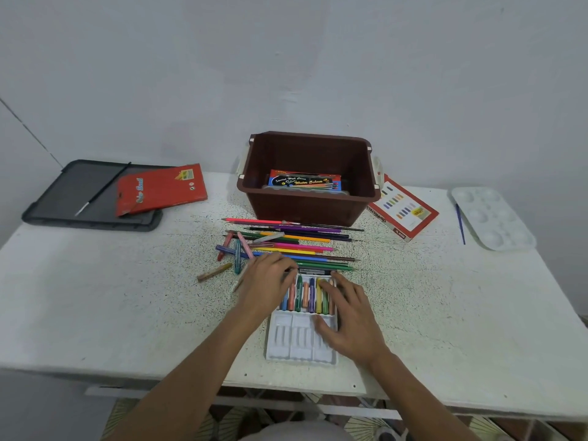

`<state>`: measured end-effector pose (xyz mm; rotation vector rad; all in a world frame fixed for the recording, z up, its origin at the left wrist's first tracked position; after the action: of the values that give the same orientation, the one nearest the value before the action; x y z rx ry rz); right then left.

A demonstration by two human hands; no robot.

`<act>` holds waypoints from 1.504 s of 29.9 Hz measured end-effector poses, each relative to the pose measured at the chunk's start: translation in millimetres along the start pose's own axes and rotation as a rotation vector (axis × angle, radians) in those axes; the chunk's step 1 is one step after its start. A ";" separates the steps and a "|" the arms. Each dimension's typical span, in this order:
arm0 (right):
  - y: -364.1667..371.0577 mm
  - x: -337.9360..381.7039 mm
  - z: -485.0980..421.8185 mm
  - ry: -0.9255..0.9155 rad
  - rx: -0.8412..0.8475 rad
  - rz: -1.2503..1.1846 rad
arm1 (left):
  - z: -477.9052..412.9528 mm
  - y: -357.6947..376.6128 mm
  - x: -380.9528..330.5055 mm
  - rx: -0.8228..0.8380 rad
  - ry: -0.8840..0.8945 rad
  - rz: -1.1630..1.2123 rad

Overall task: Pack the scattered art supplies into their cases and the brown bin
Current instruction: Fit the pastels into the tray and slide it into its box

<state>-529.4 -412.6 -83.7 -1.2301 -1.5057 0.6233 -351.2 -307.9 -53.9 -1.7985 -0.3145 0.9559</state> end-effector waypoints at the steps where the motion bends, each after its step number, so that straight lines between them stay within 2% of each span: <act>1: 0.0 -0.2 0.1 0.004 -0.001 -0.009 | -5.1 -0.7 -3.3 0.008 0.020 -0.011; 4: -0.3 -1.0 0.3 0.009 -0.004 -0.023 | -21.1 -1.6 -12.5 0.057 0.110 -0.076; 10: -2.4 0.1 -1.2 0.001 -0.023 -0.040 | -44.2 3.3 -27.3 0.298 0.229 -0.214; 17: -1.8 -0.9 -1.3 -0.004 -0.020 -0.034 | -46.6 5.7 -29.8 0.241 0.329 -0.294; 24: -2.3 -0.6 -1.7 -0.012 -0.024 -0.028 | -39.1 5.0 -36.5 0.258 0.424 -0.300; 30: -1.9 -1.1 -0.8 -0.010 -0.019 -0.025 | -38.9 0.2 -29.1 0.245 0.399 -0.362; 36: -2.6 -0.7 -1.4 -0.017 -0.030 -0.024 | -36.6 -4.3 -27.3 0.213 0.450 -0.361; 40: -1.9 -0.5 -1.8 -0.015 -0.028 -0.020 | -39.7 -7.9 -28.7 0.238 0.408 -0.319; 45: -1.7 -1.0 -0.7 -0.013 -0.028 -0.023 | -44.6 -5.9 -29.5 0.289 0.382 -0.405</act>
<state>-529.4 -414.2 -82.4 -1.2304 -1.5420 0.5973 -336.6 -352.8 -28.3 -1.5318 -0.2685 0.3433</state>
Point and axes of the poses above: each hand's wrist, its own z-axis away from the middle knuckle, its own y-axis out of the palm, x = y × z, the point moved 3 cm from there along -z, towards the middle knuckle, and after that the axes turned 14 degrees about -y, right-handed, at the moved point
